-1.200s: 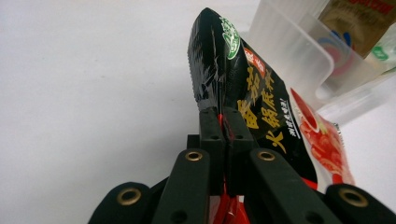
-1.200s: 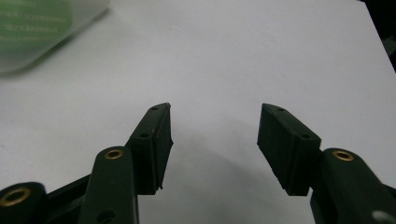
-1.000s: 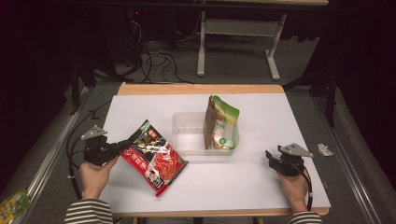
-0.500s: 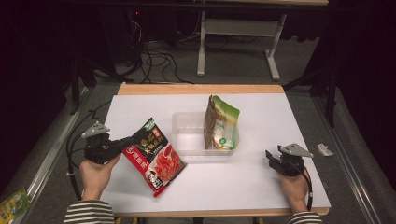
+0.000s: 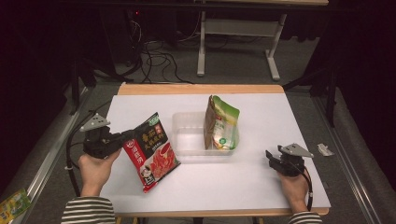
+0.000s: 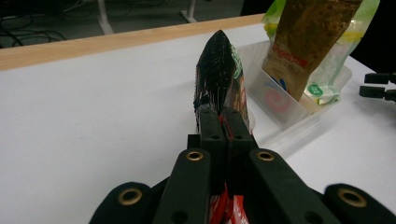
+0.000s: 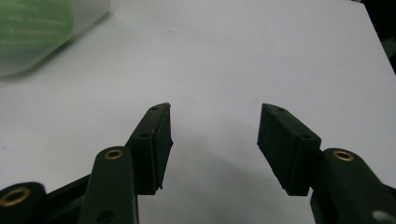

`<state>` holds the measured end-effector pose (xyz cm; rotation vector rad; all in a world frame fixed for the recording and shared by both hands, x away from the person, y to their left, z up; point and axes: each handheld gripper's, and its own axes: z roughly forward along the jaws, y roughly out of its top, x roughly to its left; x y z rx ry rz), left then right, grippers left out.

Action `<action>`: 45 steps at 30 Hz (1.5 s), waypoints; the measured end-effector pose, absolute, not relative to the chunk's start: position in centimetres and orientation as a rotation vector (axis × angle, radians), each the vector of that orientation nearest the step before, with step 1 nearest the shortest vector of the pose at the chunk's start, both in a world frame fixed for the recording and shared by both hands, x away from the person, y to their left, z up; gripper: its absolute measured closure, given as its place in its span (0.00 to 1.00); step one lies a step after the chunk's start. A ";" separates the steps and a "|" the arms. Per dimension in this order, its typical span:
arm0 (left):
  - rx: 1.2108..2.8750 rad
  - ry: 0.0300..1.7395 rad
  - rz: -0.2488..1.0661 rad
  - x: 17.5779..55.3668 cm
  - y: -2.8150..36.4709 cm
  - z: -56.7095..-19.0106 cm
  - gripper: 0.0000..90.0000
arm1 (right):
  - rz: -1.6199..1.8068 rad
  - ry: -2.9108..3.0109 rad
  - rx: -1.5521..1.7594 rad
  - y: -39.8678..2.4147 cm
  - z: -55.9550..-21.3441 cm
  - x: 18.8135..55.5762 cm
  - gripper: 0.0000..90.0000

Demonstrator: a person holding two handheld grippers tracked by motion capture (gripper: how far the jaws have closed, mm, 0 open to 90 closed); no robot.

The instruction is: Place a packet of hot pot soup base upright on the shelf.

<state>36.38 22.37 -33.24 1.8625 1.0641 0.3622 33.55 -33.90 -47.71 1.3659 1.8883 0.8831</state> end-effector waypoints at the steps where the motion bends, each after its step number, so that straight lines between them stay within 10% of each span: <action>1: 1.857 1.067 0.362 36.5 22.4 -33.1 1.00 | 0.883 1.889 1.366 -33.9 -47.7 33.5 0.50; 45: 1.747 1.056 0.490 40.3 20.3 -25.3 1.00 | 0.889 1.888 1.364 -34.0 -47.7 33.5 0.49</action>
